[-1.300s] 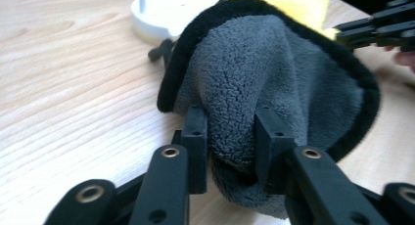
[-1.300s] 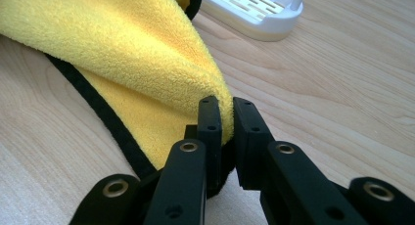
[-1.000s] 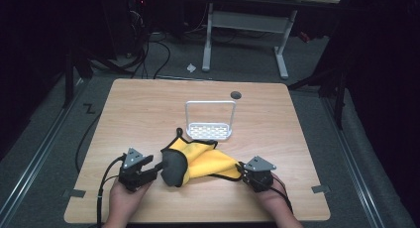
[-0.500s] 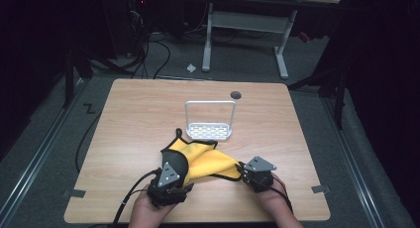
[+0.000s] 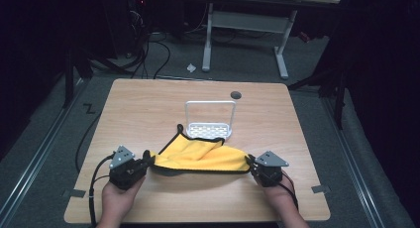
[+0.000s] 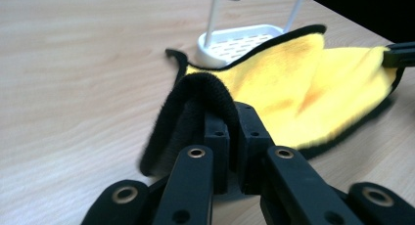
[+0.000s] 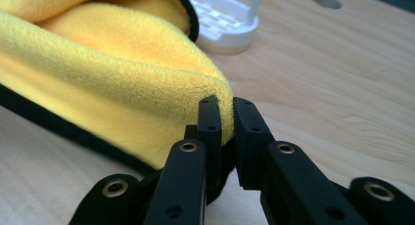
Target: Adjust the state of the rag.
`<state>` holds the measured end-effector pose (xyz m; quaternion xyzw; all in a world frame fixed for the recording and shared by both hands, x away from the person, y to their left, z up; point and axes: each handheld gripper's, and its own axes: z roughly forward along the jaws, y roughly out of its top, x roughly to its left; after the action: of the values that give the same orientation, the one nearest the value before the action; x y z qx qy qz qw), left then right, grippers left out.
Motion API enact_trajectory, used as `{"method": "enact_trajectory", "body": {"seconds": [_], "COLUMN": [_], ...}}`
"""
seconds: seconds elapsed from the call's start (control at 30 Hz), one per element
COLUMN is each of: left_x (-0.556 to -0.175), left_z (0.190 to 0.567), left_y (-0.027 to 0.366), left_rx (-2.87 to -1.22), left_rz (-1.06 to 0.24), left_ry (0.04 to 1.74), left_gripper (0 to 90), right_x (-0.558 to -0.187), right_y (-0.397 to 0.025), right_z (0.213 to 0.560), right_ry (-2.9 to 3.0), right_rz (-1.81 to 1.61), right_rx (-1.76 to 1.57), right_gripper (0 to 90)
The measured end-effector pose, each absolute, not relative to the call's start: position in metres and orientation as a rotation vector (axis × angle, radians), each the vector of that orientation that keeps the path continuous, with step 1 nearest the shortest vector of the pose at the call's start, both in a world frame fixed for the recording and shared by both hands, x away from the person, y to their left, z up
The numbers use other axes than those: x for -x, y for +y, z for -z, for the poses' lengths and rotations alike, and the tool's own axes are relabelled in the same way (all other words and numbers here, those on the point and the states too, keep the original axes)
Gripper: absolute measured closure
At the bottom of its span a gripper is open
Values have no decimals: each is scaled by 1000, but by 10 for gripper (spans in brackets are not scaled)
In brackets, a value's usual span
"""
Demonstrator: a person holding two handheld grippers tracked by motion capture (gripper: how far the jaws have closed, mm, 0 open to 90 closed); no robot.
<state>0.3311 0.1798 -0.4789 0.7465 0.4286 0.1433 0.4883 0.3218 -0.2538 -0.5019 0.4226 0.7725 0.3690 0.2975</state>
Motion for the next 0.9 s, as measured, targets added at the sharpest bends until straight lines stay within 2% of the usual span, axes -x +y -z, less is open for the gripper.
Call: {"method": "enact_trajectory", "body": {"seconds": [0.03,0.1,0.23,0.33,0.47,0.57,0.67,0.83,0.9], "left_x": [-338,-337,-322,-312,-310,-310,-315,-334,-351], "left_z": [486,494,505,507,502,495,492,499,506], "left_y": [186,188,181,180,196,207,211,196,169], "left_rx": [-1873,-1933,-2007,-1996,-1901,-1835,-1813,-1857,-1941], "left_rz": [-230,-151,-85,-86,-123,-134,-166,-159,-156], "left_ry": [1068,1062,1056,1062,1071,1063,1048,1032,990], "left_gripper": [834,824,780,670,519,474,471,621,660], "right_x": [-322,-322,-316,-313,-314,-315,-315,-316,-316], "right_y": [-257,-259,-260,-262,-269,-279,-290,-297,-294], "right_z": [501,502,508,509,508,509,510,515,517], "right_ry": [2040,2050,2088,2086,2068,2050,2033,2045,2054], "right_rz": [-984,-987,-957,-945,-936,-903,-891,-878,-870], "right_rx": [-1133,-1147,-1152,-1156,-1178,-1197,-1229,-1253,-1249], "right_gripper": [835,834,831,826,820,815,806,806,806]}}
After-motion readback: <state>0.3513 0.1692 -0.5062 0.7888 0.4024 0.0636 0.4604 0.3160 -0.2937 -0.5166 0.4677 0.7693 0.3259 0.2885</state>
